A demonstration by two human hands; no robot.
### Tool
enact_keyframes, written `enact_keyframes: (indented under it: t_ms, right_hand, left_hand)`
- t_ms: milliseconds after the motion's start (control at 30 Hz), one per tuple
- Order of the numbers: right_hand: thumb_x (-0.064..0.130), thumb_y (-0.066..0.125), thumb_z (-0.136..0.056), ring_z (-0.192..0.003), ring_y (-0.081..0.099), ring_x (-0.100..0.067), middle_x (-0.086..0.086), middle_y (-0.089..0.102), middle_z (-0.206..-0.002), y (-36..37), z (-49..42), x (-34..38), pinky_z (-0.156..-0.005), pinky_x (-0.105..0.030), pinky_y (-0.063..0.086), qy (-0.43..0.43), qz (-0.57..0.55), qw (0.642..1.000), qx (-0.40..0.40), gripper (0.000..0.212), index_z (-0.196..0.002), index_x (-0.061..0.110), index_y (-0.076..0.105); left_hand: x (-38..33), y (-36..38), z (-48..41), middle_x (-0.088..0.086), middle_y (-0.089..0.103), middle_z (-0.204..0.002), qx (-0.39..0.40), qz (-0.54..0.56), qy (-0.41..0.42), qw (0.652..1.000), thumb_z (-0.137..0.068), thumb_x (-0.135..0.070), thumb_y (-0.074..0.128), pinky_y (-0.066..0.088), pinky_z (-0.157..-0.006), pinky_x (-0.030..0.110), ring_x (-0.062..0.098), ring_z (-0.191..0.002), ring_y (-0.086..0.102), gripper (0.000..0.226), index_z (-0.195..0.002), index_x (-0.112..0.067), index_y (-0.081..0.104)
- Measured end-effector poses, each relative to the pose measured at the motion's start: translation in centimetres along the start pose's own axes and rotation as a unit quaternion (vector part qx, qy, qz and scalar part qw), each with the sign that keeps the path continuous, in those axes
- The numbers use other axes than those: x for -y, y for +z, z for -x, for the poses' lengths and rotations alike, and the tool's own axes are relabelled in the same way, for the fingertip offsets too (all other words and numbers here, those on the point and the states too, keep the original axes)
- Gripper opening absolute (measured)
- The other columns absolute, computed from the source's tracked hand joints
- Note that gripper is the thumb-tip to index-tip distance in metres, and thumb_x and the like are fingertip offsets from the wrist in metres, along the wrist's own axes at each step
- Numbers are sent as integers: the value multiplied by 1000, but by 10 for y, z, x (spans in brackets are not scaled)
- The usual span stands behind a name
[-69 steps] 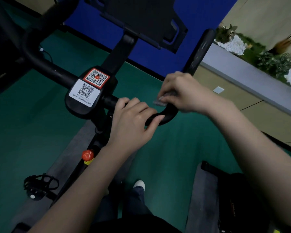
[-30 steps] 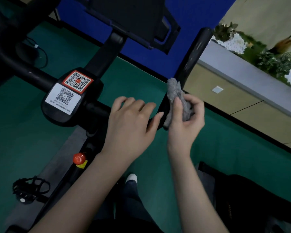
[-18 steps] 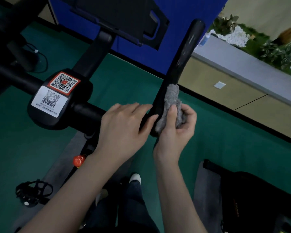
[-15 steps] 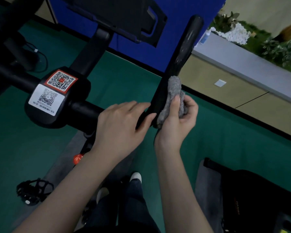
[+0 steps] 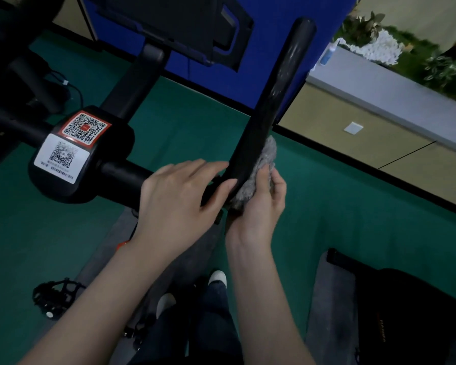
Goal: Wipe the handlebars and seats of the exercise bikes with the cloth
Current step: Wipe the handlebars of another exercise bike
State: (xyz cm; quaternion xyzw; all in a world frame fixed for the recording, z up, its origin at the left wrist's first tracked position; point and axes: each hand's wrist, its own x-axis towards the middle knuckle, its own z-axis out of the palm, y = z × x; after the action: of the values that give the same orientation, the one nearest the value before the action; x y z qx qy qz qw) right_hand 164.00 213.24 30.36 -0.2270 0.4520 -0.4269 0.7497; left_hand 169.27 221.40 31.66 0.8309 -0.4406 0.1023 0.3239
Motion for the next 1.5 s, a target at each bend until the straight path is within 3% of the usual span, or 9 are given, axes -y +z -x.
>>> enact_keyframes:
  t_ms: [233,367,500,667,933,1200,1300,1367,1500]
  right_hand:
    - [14,56,-94,-82,60,-20,-7,64,-89,-4,-4,2,-82,-37,51,110,-30,993,33,9,-86,17,57]
    - [13,50,-97,-91,55,-25,-10,60,-91,-4,-10,3,-95,-46,46,163,-48,984,62,15,-83,16,55]
    - [14,52,-95,-85,59,-22,-9,63,-87,-18,1,-4,-84,-36,49,220,-87,966,102,16,-79,17,57]
    - [10,46,-96,-87,60,-23,-11,63,-92,-6,-10,6,-87,-39,49,219,-87,967,96,15,-87,16,57]
    - [12,56,-94,-82,59,-16,0,64,-82,-12,4,0,-75,-30,51,27,-13,998,61,14,-81,16,59]
    - [7,59,-92,-92,59,-17,-10,62,-97,10,-27,23,-92,-38,50,-127,91,986,56,3,-92,10,58]
    - [3,62,-89,-95,60,-23,-17,61,-98,2,-19,21,-93,-41,49,-271,203,938,75,10,-90,13,61]
    - [-2,62,-86,-98,58,-22,-19,59,-99,-2,-19,22,-92,-31,47,-362,256,889,110,12,-90,9,63]
    - [-5,63,-83,-98,57,-26,-11,60,-98,12,-47,45,-90,-31,46,-460,360,794,171,9,-89,0,67]
  left_hand:
    - [0,1,-1,-6,71,-84,3,-2,1,1000,-93,-39,56,50,-68,32,15,-77,68,29,-105,-18,72]
    - [-2,0,0,-6,70,-83,3,-2,-6,1000,-92,-38,57,51,-69,35,17,-75,67,27,-106,-19,72]
    - [-4,-2,-1,-8,70,-85,10,-9,-10,1000,-93,-37,56,48,-70,31,15,-77,66,28,-108,-20,71]
    - [-5,-2,-2,-9,67,-86,20,-7,-14,1000,-93,-36,55,46,-71,29,15,-75,63,28,-112,-21,68]
    - [-14,-6,-12,-7,65,-90,25,31,-57,998,-93,-39,52,51,-75,34,17,-82,62,35,-116,-17,66]
    - [-26,6,-25,-7,64,-90,25,20,-94,995,-91,-39,60,52,-66,32,19,-79,63,32,-116,-21,65]
    - [-25,9,-25,-7,65,-89,14,16,-97,995,-89,-40,60,49,-70,30,18,-81,62,33,-113,-20,67]
    - [-24,10,-26,-6,65,-87,9,9,-94,995,-87,-40,59,48,-73,31,18,-83,61,33,-110,-18,69]
    - [-22,12,-26,-7,63,-83,8,3,-90,996,-87,-41,59,45,-76,32,17,-82,58,32,-109,-19,69]
